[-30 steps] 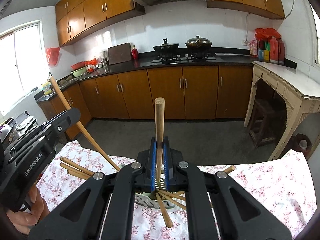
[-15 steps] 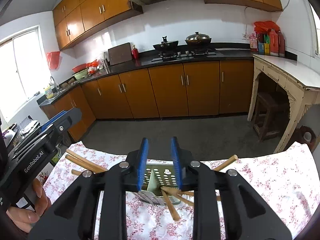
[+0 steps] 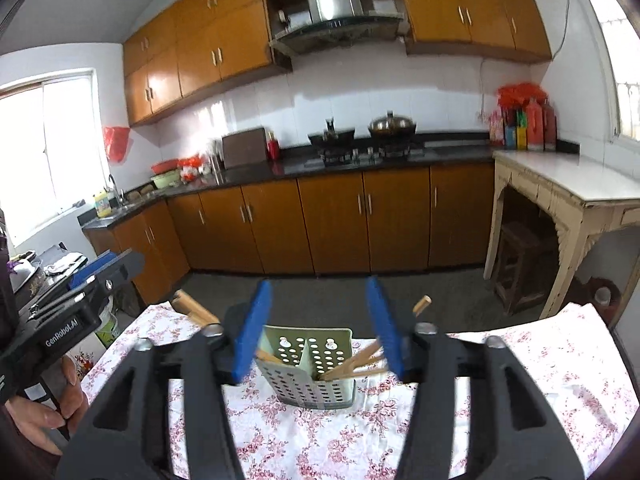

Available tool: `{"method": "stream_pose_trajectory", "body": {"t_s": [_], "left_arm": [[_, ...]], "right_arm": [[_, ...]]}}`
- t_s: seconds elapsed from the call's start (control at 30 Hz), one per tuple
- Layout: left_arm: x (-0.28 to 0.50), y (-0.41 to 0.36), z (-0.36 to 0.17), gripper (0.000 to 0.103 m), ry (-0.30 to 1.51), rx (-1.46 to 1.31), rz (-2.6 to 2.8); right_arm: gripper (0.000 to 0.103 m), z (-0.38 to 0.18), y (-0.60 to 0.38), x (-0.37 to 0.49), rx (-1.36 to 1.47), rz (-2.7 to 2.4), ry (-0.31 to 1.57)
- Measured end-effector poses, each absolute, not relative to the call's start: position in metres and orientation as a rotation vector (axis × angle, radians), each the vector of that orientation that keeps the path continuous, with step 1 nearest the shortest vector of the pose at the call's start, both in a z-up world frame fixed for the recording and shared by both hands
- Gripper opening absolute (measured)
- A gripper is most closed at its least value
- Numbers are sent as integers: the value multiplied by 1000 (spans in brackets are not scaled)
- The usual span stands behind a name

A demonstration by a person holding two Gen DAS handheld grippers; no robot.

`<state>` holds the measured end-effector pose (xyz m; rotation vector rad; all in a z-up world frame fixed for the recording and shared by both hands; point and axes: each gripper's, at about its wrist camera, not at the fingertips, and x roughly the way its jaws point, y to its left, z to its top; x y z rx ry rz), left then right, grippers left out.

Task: Organize utensils
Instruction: 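Open both tools and pull them back from the green holder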

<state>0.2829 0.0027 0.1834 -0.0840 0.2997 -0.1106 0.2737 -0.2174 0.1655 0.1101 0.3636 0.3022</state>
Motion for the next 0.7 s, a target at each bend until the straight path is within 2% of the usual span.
{"method": "stream_pose_trajectory", "body": {"t_s": [0.03, 0.2, 0.27, 0.4, 0.7], "left_arm": [[271, 5, 179, 70, 299, -80, -111], [210, 12, 157, 93, 269, -43, -107], [182, 15, 144, 98, 255, -30, -96], [138, 23, 114, 99, 267, -48, -92], [66, 28, 48, 99, 316, -53, -15]], "right_arm": [[65, 164, -218, 264, 105, 305, 348], [97, 146, -221, 211, 105, 308, 264], [99, 135, -222, 189, 103, 304, 220], [101, 110, -220, 152, 69, 268, 182], [101, 46, -221, 96, 28, 177, 228]]}}
